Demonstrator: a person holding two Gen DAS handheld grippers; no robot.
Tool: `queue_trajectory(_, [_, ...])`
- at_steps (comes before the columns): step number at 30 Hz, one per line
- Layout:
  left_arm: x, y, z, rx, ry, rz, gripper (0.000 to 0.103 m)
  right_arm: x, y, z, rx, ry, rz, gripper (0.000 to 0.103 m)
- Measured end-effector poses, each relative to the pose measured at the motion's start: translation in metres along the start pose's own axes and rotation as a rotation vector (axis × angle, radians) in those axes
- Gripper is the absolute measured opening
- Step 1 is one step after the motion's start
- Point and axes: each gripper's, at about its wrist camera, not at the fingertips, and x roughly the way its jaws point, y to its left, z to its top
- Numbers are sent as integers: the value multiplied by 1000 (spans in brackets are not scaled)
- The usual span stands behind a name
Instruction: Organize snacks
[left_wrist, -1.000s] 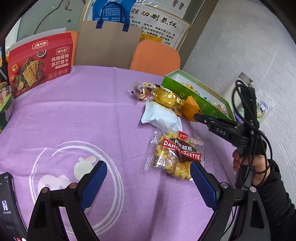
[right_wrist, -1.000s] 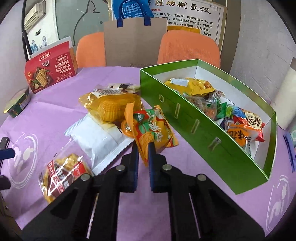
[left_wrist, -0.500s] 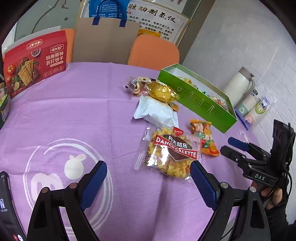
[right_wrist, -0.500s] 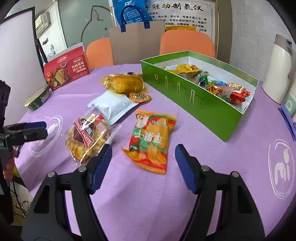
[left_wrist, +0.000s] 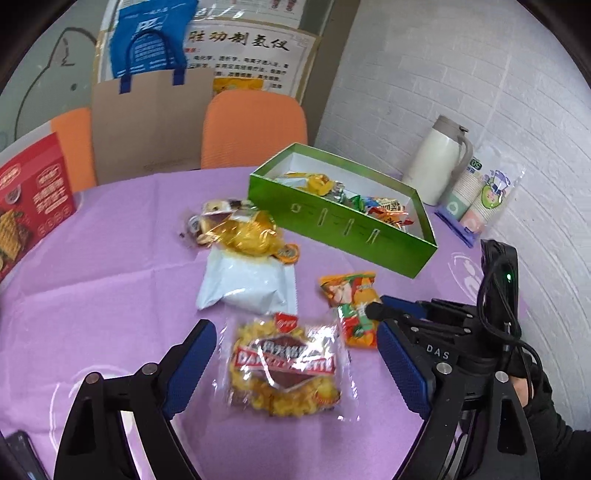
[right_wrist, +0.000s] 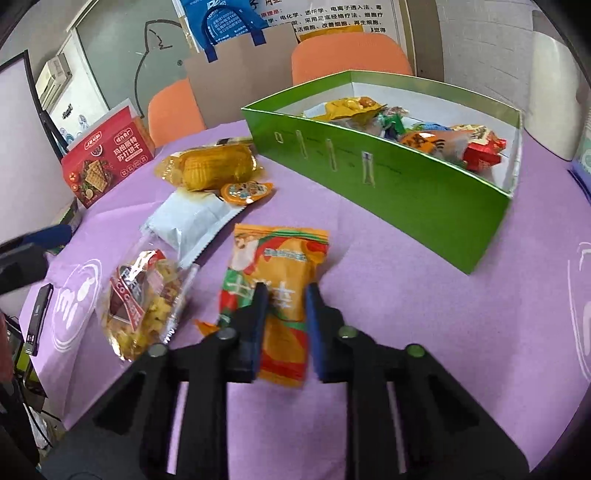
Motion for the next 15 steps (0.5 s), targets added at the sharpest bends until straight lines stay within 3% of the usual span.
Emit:
queue_trajectory(3, [31,-23,25,102,36,-13,78,-12,-15,-8,22,0,0,16])
queue_trajectory(6, [67,-37,44,147,81,-15,77,-21,-24,-13,35,-10,-1,19])
queue_trajectory(8, [91,-37,54,158,112,-4,73,-27,-27,-14,33,-17,2,32])
queue_trajectory(10, [118,-32,63,140,180,8,57,-31,-27,-14,20,-26,0,44])
queue_trajectory(11, [129,-29,66,130,203,20,55,-32,-26,-14,14,-27,2,49])
queue_trajectory(15, [154,-17,73,116,251,84,54,-30,-24,-15,9,-28,39,55])
